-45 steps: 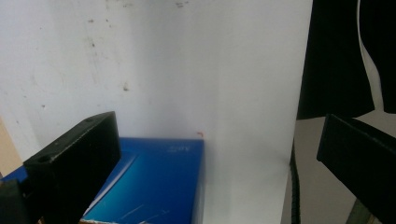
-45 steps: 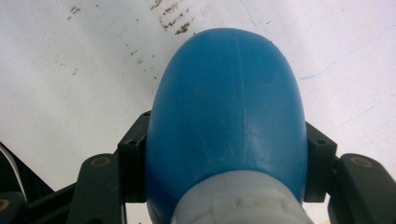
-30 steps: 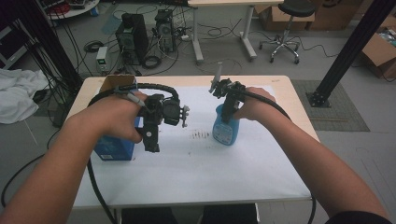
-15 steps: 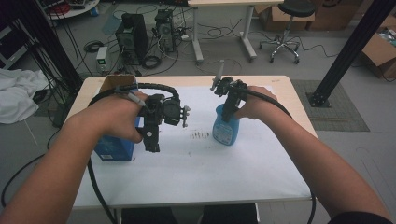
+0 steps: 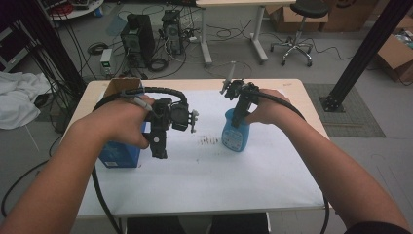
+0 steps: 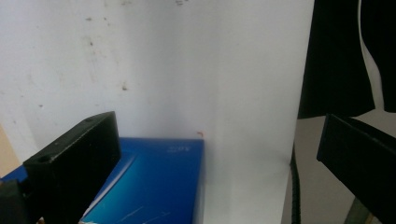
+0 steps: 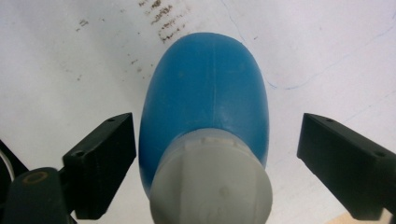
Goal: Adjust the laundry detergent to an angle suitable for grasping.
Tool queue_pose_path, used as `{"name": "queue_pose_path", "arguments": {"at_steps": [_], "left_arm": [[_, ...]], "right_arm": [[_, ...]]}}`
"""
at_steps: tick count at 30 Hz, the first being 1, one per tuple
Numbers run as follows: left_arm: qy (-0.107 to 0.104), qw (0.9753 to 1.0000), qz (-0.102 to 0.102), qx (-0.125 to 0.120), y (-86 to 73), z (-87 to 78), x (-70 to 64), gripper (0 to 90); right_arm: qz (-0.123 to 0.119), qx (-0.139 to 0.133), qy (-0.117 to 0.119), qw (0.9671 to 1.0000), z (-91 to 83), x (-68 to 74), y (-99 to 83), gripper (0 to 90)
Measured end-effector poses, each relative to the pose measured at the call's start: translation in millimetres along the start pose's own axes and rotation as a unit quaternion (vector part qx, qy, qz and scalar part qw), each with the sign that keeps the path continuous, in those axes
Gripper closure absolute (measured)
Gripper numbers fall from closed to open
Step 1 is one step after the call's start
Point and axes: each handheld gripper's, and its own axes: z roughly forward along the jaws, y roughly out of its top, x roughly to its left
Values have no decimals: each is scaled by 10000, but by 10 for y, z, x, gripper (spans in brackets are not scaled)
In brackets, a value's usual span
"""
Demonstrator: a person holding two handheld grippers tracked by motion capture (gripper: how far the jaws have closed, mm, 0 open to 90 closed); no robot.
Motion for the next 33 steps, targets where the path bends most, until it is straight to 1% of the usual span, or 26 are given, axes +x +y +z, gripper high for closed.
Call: {"name": "queue_pose_path", "arguments": {"at_steps": [2,5,10,11,12,16,17,18,20,21,23,24,26,28,31,33], "left_arm": [[14,10000,0,-2,-1,1,1,1],[-6,10000,-22,20,-3,4,2,1],[-3,10000,-2,-1,-3,2,1,1],[-7,10000,-1,2,-2,2,1,1],[-10,10000,1,11,-2,4,2,1],[-24,10000,2,32,-3,3,3,1],[-29,10000,5,29,-6,2,5,1],[-29,10000,5,29,-6,2,5,1],[-25,10000,6,16,-10,0,10,1],[-25,10000,6,16,-10,0,10,1],[-30,10000,-2,4,-13,2,13,1],[-31,10000,-5,0,-14,3,15,1],[-46,10000,3,13,-14,4,21,1],[-49,10000,2,3,-14,7,26,1],[-65,10000,1,16,-12,7,33,1],[-78,10000,5,25,-7,10,41,1]], "right_arm": [[-27,-44,-7,10000,-9,0,-4,92],[-64,-44,-26,10000,-30,11,-5,79],[-144,-72,-46,9999,-57,17,-5,56],[-136,-85,-49,9999,-69,20,-5,50],[-198,-117,-56,9997,-84,17,-6,43],[-222,-158,-84,9996,-122,21,-11,13],[-278,-179,-134,9994,-151,25,-15,0],[-278,-179,-134,9994,-151,25,-15,0],[-310,-284,-158,9990,-203,21,-31,0],[-310,-284,-158,9990,-203,21,-31,0],[-316,-400,-149,9986,-256,4,-62,0],[-322,-412,-189,9985,-277,-6,-74,0],[-301,-447,-180,9984,-309,-23,-104,0],[-299,-456,-247,9982,-346,-41,-139,0],[-306,-463,-253,9981,-384,-57,-176,0],[-316,-499,-304,9978,-456,-71,-237,0]]}}
